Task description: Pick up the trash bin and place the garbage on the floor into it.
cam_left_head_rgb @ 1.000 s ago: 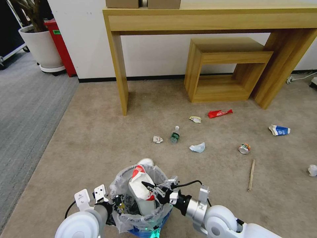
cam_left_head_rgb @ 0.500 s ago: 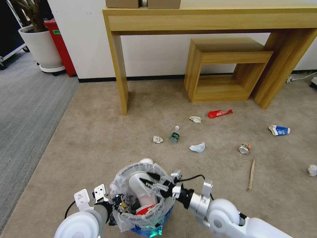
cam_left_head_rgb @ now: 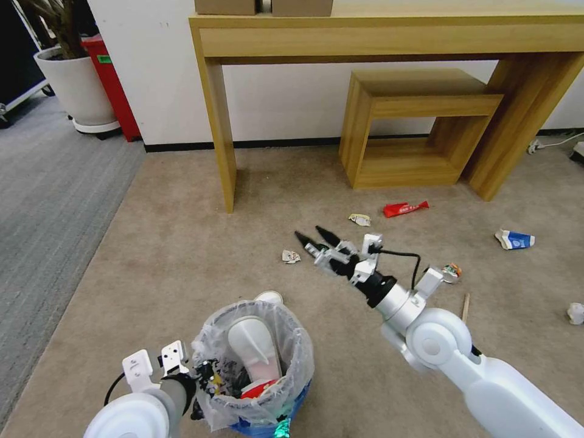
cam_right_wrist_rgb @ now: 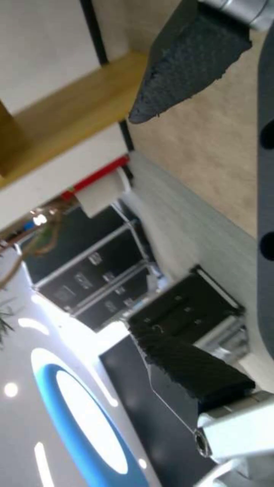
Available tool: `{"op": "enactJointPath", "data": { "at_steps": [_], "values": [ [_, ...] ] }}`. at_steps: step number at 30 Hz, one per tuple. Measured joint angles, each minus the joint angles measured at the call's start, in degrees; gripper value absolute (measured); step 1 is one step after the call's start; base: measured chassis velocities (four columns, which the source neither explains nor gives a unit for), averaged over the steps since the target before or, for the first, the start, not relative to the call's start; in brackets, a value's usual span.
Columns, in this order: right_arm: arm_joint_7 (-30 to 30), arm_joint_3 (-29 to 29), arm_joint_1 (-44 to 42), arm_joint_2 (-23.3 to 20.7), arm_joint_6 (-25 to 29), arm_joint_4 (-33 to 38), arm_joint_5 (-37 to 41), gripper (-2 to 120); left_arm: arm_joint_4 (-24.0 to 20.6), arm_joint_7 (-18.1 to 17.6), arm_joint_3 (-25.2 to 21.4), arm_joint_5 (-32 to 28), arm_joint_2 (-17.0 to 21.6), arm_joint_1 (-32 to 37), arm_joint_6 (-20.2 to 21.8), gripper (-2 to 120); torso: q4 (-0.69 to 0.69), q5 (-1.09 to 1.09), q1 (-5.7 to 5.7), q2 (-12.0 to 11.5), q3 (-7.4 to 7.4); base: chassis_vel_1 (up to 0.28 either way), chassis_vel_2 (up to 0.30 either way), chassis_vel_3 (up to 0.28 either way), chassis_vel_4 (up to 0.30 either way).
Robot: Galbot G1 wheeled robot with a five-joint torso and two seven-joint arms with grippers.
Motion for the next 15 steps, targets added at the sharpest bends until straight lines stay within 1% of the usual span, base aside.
{"op": "enactJointPath", "data": {
  "at_steps": [3,4,7,8,11,12,15],
  "values": [
    [-0.04,4.80,-0.78,2.37,0.07,-0.33,-0.59,100,-0.83,-0.01,-2.54,-1.42,0.99,0.13,-0.38,0,0.00,-0.01,0.00,0.00,0.00,0.000,0.000,0.000,0.000],
    [-0.04,4.80,-0.78,2.37,0.07,-0.33,-0.59,100,-0.83,-0.01,-2.54,-1.42,0.99,0.13,-0.38,0,0.00,-0.01,0.00,0.00,0.00,0.000,0.000,0.000,0.000],
    [-0.55,9.75,-2.80,4.40,0.96,-0.92,-4.06,100,-1.73,0.76,-4.13,-1.58,1.37,0.40,-0.41,0,0.00,-0.01,0.00,0.00,0.00,0.000,0.000,0.000,0.000],
    [-0.55,9.75,-2.80,4.40,0.96,-0.92,-4.06,100,-1.73,0.76,-4.13,-1.58,1.37,0.40,-0.41,0,0.00,-0.01,0.00,0.00,0.00,0.000,0.000,0.000,0.000],
    [-1.43,15.72,-5.95,7.72,2.67,-1.50,-10.11,100,-2.27,1.97,-4.80,-0.05,1.15,0.79,-0.41,0,0.00,-0.01,0.00,0.00,0.00,0.000,0.000,0.000,0.000],
    [-1.43,15.72,-5.95,7.72,2.67,-1.50,-10.11,100,-2.27,1.97,-4.80,-0.05,1.15,0.79,-0.41,0,0.00,-0.01,0.00,0.00,0.00,0.000,0.000,0.000,0.000],
    [-1.86,20.87,-9.10,11.96,2.99,-0.97,-12.30,100,-2.63,2.66,-4.71,1.31,0.87,1.37,-0.32,0,0.00,-0.01,-0.01,0.00,0.00,0.000,0.000,0.000,0.000]
  ]
}}
